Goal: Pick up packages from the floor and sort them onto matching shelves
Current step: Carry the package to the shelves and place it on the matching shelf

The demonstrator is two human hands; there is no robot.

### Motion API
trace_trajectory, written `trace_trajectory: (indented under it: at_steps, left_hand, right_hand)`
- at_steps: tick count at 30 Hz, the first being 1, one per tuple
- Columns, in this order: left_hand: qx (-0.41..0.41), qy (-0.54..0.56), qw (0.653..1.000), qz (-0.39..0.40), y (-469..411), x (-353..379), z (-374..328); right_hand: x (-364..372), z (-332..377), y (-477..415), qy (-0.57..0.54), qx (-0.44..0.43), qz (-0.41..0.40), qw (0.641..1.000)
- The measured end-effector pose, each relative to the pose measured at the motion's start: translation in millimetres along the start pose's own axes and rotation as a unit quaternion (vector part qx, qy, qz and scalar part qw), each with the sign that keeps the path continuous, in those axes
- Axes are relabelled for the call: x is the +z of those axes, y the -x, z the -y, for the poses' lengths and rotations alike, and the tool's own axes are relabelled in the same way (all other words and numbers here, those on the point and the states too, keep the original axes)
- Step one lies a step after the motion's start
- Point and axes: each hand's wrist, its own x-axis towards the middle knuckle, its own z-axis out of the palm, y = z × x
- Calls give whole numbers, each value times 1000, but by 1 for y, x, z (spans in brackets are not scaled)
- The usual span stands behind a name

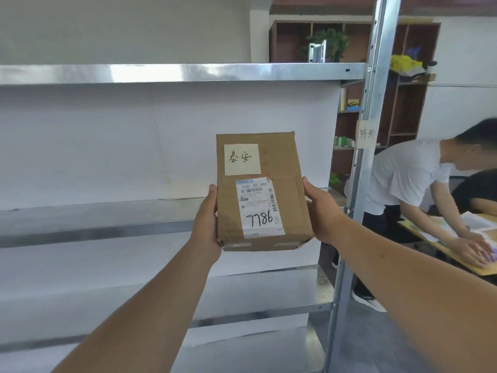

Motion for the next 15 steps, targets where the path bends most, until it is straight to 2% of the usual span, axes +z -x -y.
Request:
trace_trajectory:
  at_steps: [7, 12, 15]
  left_hand:
    - [1, -6, 1000, -20, 12, 39, 24]
    - [23, -46, 997, -56, 6, 46, 42]
    - [10, -34, 998, -42, 3, 52, 56]
  right_hand:
    - [-41, 2, 6, -20, 4, 19, 1000]
    - [-62, -4, 4, -45, 24, -6, 999]
    - [-69, -14, 9, -53, 32, -34, 997]
